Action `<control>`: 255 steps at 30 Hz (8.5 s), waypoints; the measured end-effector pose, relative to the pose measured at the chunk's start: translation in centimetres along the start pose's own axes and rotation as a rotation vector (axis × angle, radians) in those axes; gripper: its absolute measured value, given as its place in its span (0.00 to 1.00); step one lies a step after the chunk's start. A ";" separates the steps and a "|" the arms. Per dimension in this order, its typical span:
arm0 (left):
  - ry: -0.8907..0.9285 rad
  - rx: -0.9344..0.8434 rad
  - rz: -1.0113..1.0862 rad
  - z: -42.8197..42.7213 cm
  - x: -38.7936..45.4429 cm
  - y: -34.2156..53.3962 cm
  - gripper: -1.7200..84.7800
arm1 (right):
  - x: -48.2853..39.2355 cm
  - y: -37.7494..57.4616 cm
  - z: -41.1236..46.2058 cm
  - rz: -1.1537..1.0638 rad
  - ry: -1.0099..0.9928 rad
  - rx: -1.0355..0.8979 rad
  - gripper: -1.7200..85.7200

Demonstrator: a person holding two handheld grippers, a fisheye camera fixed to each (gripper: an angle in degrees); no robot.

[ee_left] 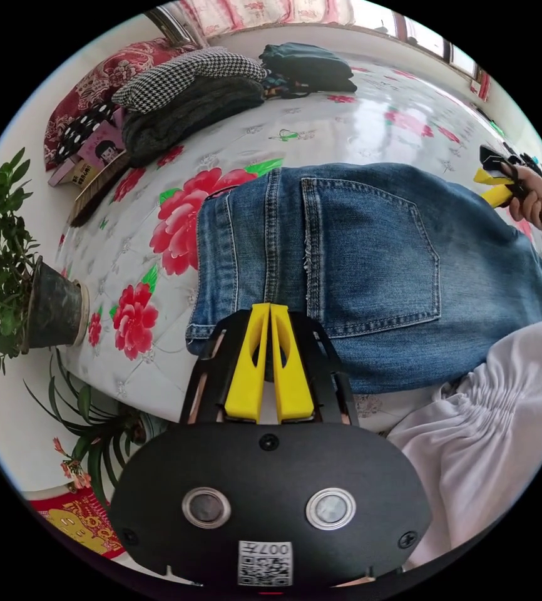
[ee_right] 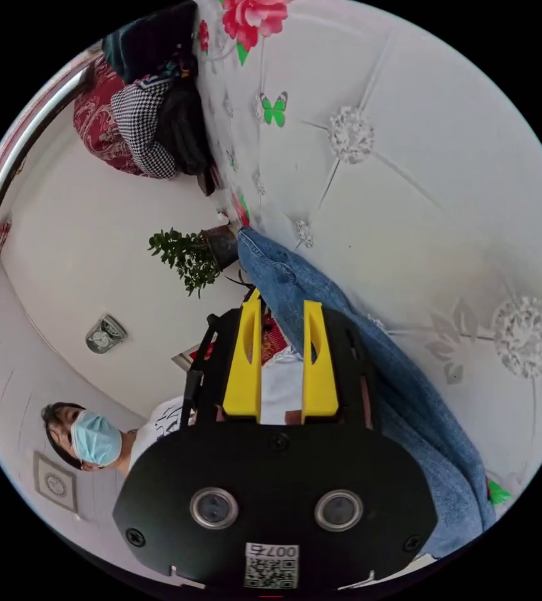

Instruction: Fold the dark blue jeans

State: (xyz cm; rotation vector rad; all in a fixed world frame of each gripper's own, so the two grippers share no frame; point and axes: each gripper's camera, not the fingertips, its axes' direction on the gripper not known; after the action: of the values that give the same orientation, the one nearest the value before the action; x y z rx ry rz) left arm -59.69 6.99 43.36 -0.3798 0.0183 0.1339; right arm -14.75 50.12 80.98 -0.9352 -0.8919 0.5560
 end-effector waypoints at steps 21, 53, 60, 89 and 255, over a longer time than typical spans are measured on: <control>0.016 0.006 -0.073 1.3 -1.5 -0.5 0.01 | 5.2 -11.9 8.2 0.152 -0.064 -0.084 0.11; 0.037 0.013 -0.147 5.2 -6.7 -1.1 0.01 | -27.9 0.8 8.7 -0.420 0.840 0.298 0.09; 0.120 0.028 -0.230 6.3 -8.9 0.1 0.01 | -36.7 10.8 14.6 -0.669 0.853 0.275 0.06; 0.189 0.128 -0.269 9.7 -8.4 7.3 0.01 | -22.1 67.5 -26.1 0.507 0.231 1.445 0.09; 0.987 -0.106 0.025 5.7 -0.6 -13.7 0.18 | -0.1 26.1 -18.6 -0.111 0.214 0.741 0.11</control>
State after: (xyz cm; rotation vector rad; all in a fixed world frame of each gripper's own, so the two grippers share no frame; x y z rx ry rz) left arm -58.51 -3.52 53.75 -0.5211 0.9923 -0.0395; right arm -0.09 54.81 52.93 -0.2611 -0.4749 0.6140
